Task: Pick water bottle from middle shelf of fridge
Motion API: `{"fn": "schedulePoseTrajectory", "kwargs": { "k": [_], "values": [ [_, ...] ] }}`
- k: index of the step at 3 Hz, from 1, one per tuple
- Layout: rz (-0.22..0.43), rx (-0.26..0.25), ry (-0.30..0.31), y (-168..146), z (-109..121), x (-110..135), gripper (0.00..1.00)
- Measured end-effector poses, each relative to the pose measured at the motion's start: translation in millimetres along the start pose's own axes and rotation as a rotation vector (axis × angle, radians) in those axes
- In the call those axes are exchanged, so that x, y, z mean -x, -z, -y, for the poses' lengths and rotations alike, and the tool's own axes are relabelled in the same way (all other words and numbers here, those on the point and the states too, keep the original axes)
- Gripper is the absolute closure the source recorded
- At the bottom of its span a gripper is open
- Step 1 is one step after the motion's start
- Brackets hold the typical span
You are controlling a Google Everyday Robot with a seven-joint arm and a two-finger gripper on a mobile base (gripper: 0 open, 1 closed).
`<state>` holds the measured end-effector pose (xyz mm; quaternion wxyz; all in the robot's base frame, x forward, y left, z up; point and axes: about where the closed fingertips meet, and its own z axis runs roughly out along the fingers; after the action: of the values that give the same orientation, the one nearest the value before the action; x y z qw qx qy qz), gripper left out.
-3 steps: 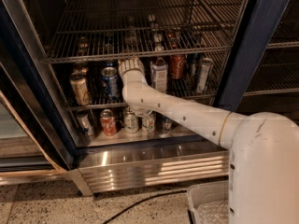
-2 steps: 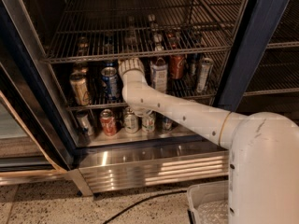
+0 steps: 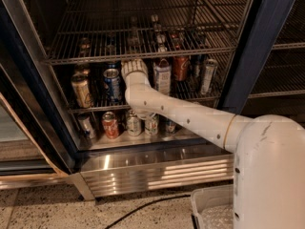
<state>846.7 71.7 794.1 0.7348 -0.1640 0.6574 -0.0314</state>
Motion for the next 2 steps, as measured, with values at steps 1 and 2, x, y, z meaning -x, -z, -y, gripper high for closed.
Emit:
{"fn": "schedulePoseTrajectory", "kwargs": {
  "k": [1,2],
  "values": [
    [0.000,0.000,0.000,0.0,0.0,0.0,1.00],
    [0.000,0.000,0.000,0.0,0.0,0.0,0.89]
  ]
}}
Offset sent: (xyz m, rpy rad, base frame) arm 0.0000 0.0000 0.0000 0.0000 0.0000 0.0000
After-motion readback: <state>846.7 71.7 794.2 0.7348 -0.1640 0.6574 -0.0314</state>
